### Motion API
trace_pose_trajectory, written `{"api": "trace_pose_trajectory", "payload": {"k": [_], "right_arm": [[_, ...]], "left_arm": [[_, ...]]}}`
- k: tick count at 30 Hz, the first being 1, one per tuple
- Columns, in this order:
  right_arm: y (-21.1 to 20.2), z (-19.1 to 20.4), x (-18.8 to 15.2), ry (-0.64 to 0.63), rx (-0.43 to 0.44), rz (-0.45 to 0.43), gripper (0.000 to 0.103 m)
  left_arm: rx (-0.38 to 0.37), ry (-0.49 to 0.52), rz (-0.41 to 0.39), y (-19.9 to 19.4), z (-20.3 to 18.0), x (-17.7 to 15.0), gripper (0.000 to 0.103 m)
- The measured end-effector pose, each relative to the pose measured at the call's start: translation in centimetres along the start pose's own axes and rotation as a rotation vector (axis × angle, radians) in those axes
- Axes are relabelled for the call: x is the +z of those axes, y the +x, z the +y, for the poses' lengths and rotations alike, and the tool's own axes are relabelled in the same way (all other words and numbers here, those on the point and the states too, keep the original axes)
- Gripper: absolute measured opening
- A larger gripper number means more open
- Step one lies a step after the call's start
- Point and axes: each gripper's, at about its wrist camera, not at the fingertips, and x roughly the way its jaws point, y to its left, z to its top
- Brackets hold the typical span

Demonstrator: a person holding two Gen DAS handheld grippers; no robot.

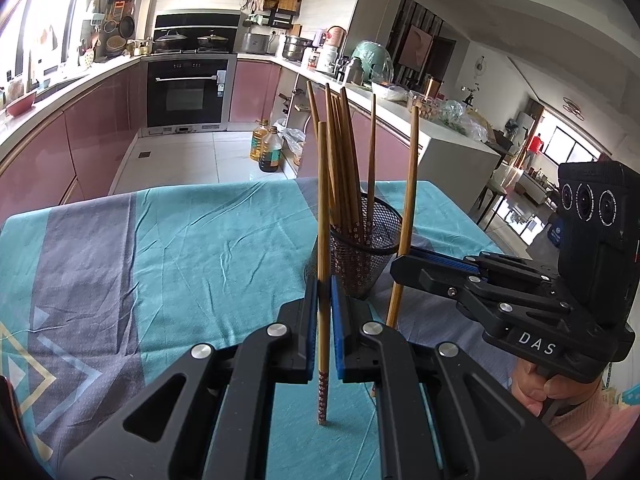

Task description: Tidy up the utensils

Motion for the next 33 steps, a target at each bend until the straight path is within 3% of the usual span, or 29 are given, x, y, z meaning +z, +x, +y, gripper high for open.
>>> {"api": "trace_pose_trajectory", "payload": {"k": [33], "right_arm": [[0.06,-0.07,0.64,-0.005,-0.002,-0.003,0.006]], "left_arm": [[-0.002,0.003,0.001,0.3,-0.42,0.3,0.007]]}}
